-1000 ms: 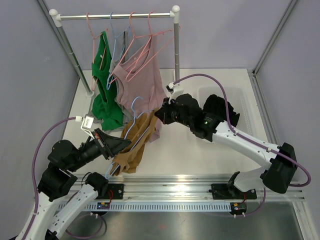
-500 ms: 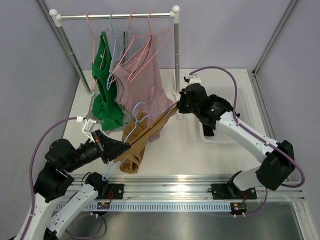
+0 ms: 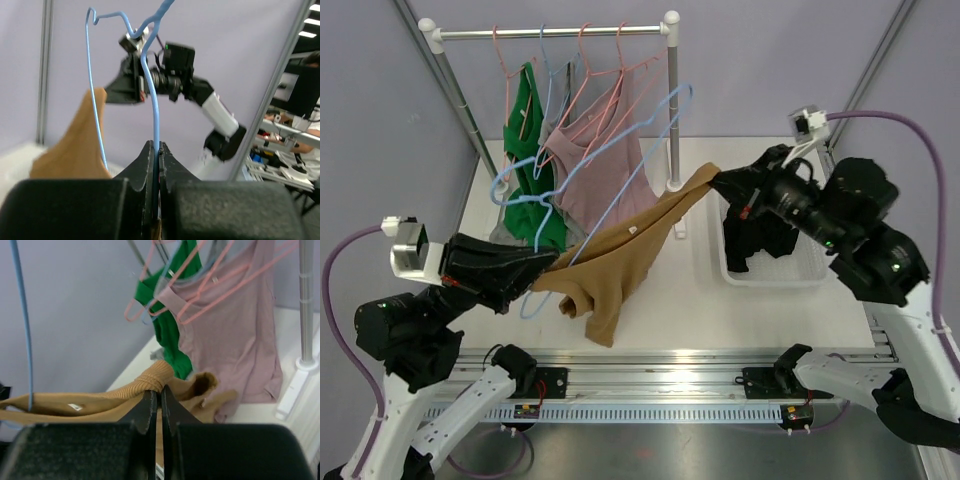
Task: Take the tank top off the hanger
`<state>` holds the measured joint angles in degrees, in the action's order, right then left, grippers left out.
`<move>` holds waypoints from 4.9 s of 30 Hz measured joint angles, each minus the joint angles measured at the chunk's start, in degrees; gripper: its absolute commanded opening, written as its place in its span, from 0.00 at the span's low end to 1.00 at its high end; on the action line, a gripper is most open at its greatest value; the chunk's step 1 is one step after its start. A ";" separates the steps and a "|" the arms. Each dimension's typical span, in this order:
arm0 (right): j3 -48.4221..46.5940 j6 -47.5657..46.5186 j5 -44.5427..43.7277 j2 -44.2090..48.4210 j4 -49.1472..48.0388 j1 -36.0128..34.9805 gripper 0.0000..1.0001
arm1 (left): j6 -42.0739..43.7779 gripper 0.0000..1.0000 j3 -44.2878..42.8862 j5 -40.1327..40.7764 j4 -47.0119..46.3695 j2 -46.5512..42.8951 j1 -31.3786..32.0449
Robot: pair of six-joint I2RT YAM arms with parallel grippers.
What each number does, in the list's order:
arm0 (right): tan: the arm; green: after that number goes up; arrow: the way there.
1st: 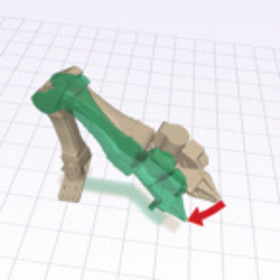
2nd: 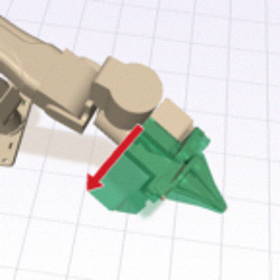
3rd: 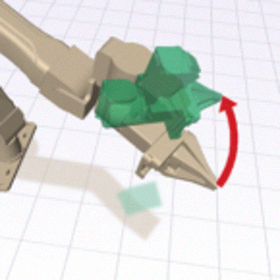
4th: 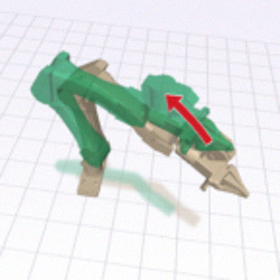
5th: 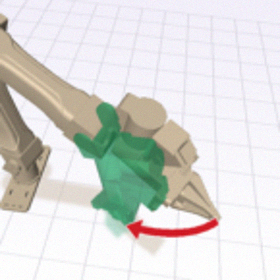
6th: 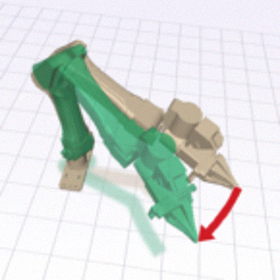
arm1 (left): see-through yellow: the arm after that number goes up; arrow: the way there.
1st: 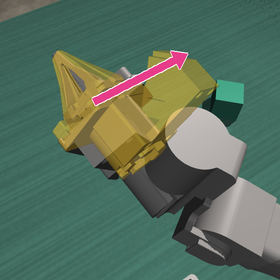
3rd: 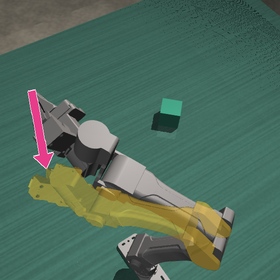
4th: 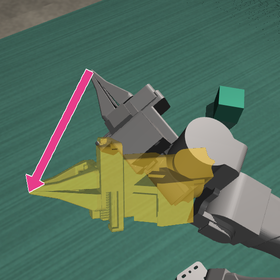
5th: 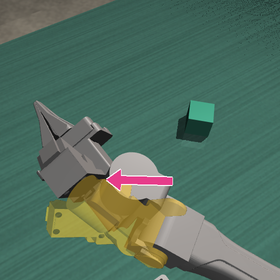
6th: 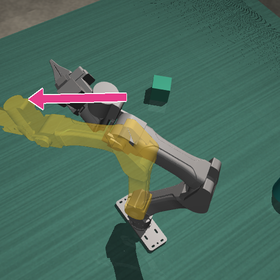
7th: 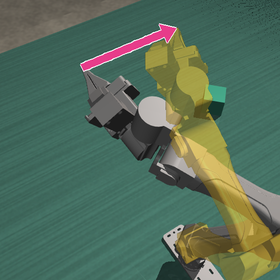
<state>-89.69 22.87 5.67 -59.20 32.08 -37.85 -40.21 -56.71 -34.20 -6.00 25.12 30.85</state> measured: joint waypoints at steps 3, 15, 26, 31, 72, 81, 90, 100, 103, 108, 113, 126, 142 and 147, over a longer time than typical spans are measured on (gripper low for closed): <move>-8.85 -0.87 2.73 -1.31 4.83 0.13 0.00 | -0.09 0.00 -1.70 1.73 -11.17 4.59 0.00; 1.22 -3.87 8.61 -2.54 15.76 0.22 0.00 | 11.08 0.00 -2.80 16.13 -29.31 23.71 3.96; 19.02 -3.61 5.90 1.22 13.90 0.17 0.00 | 21.24 0.00 3.96 30.12 -16.83 17.18 4.74; 25.77 -2.16 4.35 -0.33 9.46 -5.18 0.00 | 20.98 0.00 -1.09 32.87 -0.59 15.74 4.76; 38.42 6.25 -9.75 -1.90 2.43 -16.26 0.99 | 5.01 0.00 -37.13 22.01 21.62 53.64 -9.03; 38.42 5.99 -9.77 -2.10 2.38 -16.26 1.00 | 4.42 0.00 -41.51 26.32 18.36 60.83 -9.03; 38.42 5.46 -9.75 -2.38 1.97 -16.26 1.00 | 6.19 0.00 -50.21 27.04 19.45 72.65 -9.03; 39.32 3.67 -9.38 -3.61 0.02 -16.26 1.00 | 6.97 0.59 -46.88 26.49 18.36 73.35 -9.03; 39.23 2.71 -9.55 -7.17 -0.24 -16.26 1.00 | 7.39 0.69 -45.81 26.47 20.00 71.82 -9.03; 39.12 1.70 -8.70 -15.19 -1.11 -16.33 0.99 | 9.01 0.99 -42.14 26.34 22.75 63.82 -9.03; 38.88 1.68 -8.28 -22.64 -2.80 -17.88 0.99 | 10.75 0.99 -39.08 25.83 24.55 50.60 -9.03; 29.14 4.35 -18.14 -41.68 -4.24 -29.07 0.00 | 17.49 0.99 -21.51 33.11 40.24 15.98 -9.03; 16.22 3.63 -35.65 -19.06 13.40 -20.48 0.00 | 24.20 0.99 10.27 51.91 46.77 -14.88 -9.05; 2.71 -1.27 -40.96 -13.77 17.64 -11.61 0.00 | 24.30 0.99 10.71 53.81 45.29 -16.06 -9.09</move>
<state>-86.98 21.61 -35.29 -72.97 49.71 -49.45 -15.90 -46.00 19.62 39.29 9.06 21.76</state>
